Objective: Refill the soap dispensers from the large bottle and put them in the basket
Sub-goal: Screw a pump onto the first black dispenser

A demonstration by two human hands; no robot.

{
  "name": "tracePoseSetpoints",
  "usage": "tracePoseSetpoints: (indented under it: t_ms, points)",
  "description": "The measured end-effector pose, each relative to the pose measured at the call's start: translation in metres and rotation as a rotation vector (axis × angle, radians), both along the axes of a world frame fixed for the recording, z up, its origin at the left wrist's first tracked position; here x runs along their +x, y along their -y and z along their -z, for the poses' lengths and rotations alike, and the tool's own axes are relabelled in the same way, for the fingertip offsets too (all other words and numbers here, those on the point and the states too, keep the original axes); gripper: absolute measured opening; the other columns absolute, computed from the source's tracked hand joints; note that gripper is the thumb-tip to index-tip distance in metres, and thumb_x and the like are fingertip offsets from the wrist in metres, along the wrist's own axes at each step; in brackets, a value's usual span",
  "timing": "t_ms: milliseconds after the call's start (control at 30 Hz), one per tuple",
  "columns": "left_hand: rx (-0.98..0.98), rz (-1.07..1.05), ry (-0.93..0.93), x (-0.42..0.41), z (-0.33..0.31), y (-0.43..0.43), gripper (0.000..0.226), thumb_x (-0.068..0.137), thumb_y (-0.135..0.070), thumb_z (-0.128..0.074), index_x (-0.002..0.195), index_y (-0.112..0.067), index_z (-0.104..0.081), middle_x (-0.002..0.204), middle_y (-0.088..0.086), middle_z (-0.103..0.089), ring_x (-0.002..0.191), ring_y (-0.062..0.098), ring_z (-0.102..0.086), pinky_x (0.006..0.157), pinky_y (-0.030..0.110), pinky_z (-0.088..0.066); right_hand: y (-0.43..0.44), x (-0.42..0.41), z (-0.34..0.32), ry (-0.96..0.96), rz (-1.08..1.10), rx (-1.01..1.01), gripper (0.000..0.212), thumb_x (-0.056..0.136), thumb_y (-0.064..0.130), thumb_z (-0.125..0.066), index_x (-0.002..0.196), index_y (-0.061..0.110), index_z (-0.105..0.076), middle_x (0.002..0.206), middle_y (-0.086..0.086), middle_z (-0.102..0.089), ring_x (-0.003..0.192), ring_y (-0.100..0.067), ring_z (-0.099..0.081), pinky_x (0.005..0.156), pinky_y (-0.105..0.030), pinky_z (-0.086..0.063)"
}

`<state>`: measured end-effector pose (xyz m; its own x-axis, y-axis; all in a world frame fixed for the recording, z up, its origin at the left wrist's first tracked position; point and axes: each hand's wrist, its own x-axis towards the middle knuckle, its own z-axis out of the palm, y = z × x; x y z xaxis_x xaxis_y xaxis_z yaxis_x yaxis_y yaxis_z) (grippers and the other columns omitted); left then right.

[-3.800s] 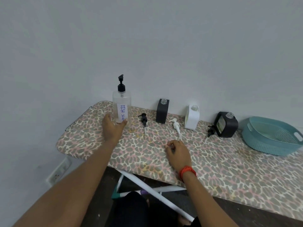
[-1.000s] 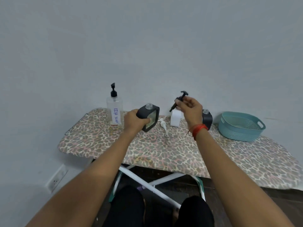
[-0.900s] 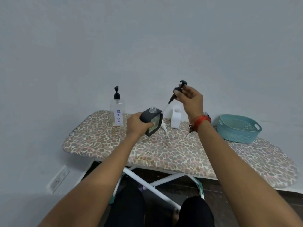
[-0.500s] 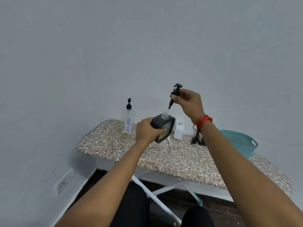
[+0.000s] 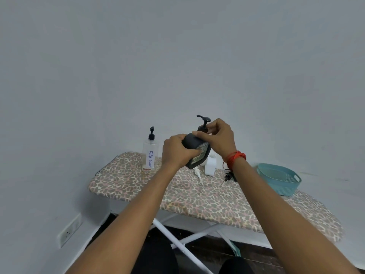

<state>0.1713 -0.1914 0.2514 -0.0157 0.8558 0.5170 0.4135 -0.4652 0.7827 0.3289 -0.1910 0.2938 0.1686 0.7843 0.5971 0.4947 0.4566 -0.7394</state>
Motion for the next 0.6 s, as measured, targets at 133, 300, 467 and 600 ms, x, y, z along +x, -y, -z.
tracePoseSetpoints:
  t_ms: [133,300,467,600]
  points:
    - [-0.007,0.015,-0.011,0.003,0.000,-0.002,0.037,0.065,-0.032,-0.091,0.097,-0.021,-0.076,0.087,-0.005,-0.076,0.080,0.011,-0.072,0.070,0.031,-0.061,-0.001,-0.002,-0.003,0.004,0.073,-0.062,0.059,0.066,0.045,-0.091,0.104,0.016,-0.056,0.088,0.007,-0.052,0.076,-0.006,-0.052,0.066,-0.015,-0.041]
    - [-0.053,0.068,0.018,-0.006,0.005,-0.009,0.036,0.066,-0.025,-0.090,0.099,-0.019,-0.078,0.085,-0.006,-0.076,0.080,0.013,-0.073,0.067,0.028,-0.061,0.007,0.019,-0.013,-0.048,-0.261,-0.240,0.034,0.087,0.018,-0.078,0.118,0.009,-0.070,0.116,-0.006,-0.072,0.073,0.004,-0.068,0.062,-0.012,-0.048]
    - [-0.071,0.093,0.070,-0.004,0.011,-0.009,0.040,0.065,-0.027,-0.092,0.102,-0.018,-0.078,0.088,-0.004,-0.078,0.083,0.012,-0.074,0.073,0.035,-0.064,0.001,0.018,-0.009,-0.041,-0.246,-0.162,0.031,0.078,0.017,-0.087,0.106,0.019,-0.074,0.091,-0.001,-0.072,0.076,-0.012,-0.069,0.076,-0.030,-0.059]
    - [-0.032,0.091,-0.011,0.006,0.009,-0.005,0.031,0.066,-0.028,-0.091,0.091,-0.020,-0.075,0.081,-0.005,-0.075,0.077,0.009,-0.071,0.065,0.029,-0.060,-0.003,0.001,-0.002,0.110,0.073,-0.152,0.061,0.058,0.060,-0.090,0.104,0.028,-0.064,0.087,0.010,-0.066,0.084,-0.009,-0.068,0.074,-0.029,-0.056]
